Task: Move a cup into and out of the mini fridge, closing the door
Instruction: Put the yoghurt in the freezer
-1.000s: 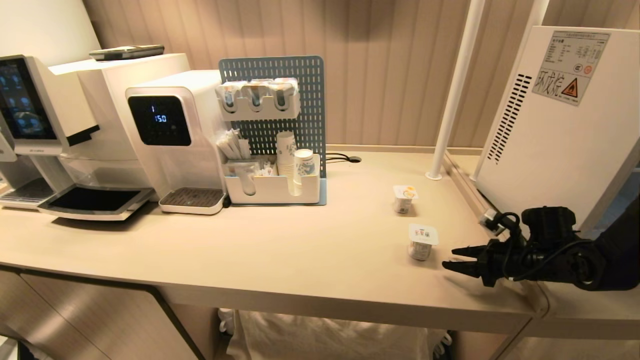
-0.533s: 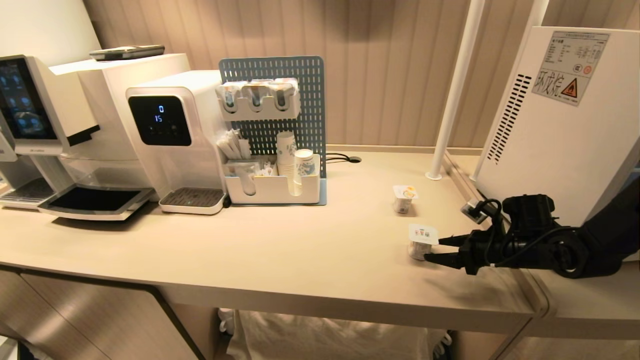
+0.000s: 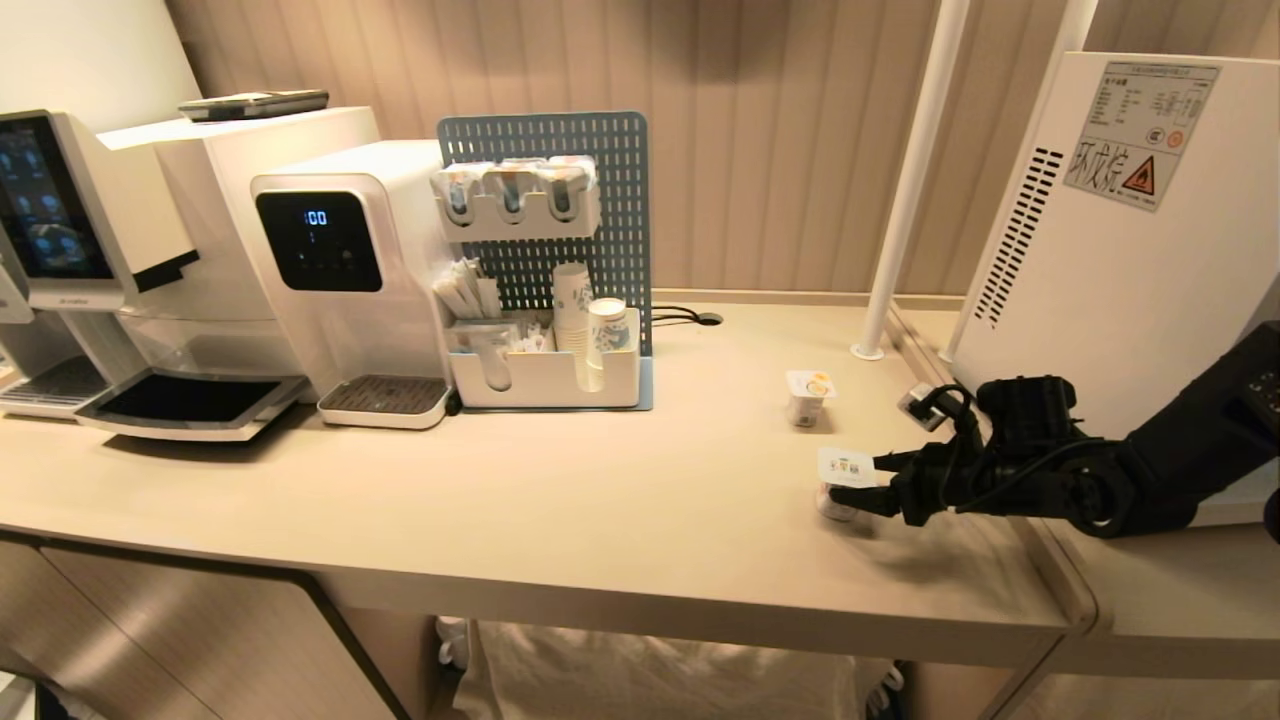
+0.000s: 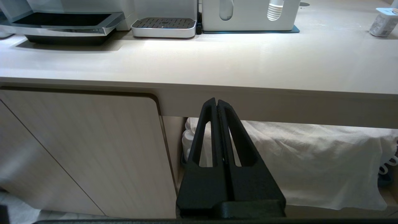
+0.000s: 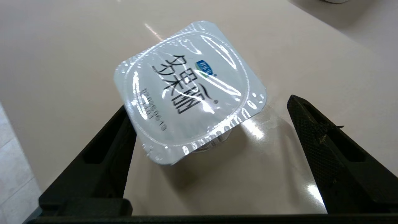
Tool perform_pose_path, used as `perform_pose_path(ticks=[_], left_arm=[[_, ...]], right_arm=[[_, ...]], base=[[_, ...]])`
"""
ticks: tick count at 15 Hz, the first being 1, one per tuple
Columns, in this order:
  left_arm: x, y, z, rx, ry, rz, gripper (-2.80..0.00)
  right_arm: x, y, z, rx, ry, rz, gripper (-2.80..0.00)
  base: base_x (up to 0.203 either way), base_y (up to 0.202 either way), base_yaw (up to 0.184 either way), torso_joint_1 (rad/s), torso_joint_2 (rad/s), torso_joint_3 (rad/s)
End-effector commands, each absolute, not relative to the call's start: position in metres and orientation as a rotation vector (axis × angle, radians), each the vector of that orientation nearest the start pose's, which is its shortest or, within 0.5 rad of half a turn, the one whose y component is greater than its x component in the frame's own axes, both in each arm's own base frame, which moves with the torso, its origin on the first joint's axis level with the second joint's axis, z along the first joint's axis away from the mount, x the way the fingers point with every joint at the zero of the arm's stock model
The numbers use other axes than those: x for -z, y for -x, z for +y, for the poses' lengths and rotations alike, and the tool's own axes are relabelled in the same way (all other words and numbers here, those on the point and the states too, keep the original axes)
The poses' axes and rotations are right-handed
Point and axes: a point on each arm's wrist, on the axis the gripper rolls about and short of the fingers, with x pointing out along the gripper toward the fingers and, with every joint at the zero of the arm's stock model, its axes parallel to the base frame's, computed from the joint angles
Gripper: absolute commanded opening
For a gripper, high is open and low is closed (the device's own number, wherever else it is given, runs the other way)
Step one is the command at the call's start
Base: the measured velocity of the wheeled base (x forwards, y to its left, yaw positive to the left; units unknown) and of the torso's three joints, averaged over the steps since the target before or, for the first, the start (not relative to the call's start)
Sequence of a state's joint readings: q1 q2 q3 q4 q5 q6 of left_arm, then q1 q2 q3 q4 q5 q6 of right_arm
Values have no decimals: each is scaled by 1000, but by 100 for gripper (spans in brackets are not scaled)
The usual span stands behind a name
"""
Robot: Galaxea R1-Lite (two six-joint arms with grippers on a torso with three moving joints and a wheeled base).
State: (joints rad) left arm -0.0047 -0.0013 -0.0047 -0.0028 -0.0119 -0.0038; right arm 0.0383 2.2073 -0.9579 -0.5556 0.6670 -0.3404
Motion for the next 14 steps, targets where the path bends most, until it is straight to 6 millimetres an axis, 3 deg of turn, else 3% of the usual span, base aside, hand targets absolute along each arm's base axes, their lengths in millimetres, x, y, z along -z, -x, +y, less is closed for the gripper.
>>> perform_pose_path(ticks=[1,14], left_arm=[[-77,23,0,17,5,-8,-280],[-77,23,0,17,8,-8,-280]], right_arm=[[-32,-384,29,-756,109,554,0],[-25,-394,55,-721,160,515,0]], base=[[0,0,0,0,0,0],[0,0,0,0,0,0]])
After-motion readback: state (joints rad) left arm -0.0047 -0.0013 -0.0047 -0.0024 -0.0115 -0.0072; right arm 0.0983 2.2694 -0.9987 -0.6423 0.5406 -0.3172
